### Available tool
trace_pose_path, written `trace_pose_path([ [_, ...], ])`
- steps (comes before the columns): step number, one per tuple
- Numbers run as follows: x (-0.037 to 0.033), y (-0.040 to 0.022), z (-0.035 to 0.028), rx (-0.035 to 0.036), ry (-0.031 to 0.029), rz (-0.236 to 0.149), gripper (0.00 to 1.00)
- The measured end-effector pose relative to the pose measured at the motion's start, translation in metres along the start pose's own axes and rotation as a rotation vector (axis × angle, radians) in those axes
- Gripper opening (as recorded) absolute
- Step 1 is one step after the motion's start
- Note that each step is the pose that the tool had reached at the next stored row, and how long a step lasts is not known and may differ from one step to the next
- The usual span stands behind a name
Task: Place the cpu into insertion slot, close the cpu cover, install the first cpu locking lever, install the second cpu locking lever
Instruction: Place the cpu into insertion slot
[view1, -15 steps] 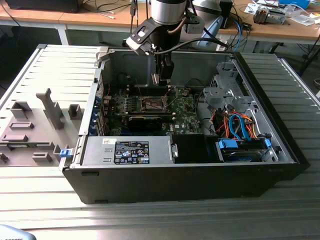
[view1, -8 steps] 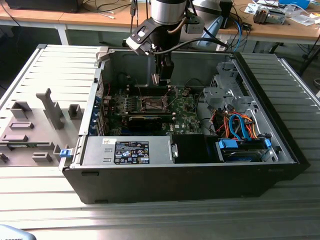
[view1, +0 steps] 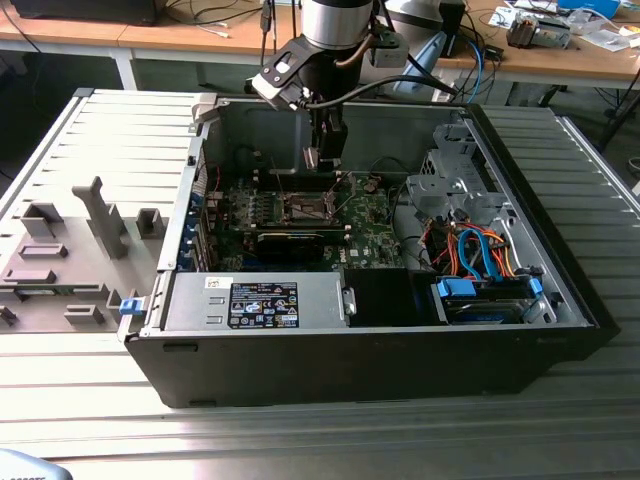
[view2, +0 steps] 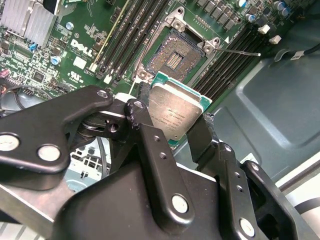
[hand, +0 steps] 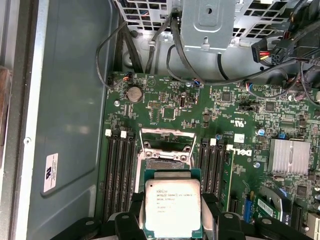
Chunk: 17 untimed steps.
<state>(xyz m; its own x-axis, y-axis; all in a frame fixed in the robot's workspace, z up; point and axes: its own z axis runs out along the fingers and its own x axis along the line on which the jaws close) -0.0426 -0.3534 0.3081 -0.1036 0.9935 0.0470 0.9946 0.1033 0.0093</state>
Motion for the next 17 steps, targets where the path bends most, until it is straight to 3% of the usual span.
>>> trace_pose_path([
  [17, 0.0, 0.0, 0.0, -0.0006, 0.0, 0.012, 0.54],
])
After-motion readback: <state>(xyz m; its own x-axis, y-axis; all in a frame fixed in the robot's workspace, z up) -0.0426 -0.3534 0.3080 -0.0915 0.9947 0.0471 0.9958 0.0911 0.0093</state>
